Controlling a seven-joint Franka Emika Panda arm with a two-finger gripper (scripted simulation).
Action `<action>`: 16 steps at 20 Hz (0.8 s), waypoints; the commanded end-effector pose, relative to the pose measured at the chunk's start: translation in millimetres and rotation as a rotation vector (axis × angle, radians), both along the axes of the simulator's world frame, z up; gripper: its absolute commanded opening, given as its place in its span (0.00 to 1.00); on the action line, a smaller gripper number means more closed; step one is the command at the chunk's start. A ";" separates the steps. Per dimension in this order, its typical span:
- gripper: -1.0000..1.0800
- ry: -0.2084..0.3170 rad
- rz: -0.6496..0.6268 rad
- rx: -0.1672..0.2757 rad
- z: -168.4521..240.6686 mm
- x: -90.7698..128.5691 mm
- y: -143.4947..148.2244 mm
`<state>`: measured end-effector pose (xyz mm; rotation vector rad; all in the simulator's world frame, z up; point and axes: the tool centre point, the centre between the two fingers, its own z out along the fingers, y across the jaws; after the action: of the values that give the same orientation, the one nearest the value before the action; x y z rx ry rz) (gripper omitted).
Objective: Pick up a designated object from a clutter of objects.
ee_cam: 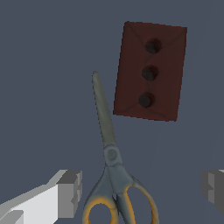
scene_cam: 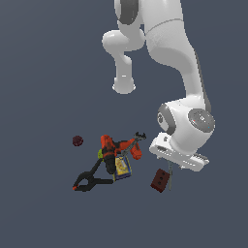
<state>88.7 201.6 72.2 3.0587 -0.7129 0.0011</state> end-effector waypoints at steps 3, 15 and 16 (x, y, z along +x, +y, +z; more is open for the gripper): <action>0.96 0.000 -0.019 0.001 -11.9 -0.8 9.1; 0.96 0.001 -0.021 0.001 -36.0 -2.0 10.2; 0.96 0.001 -0.021 0.001 -41.9 -2.3 10.4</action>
<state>87.2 212.0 38.7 3.0524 -0.7445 0.0008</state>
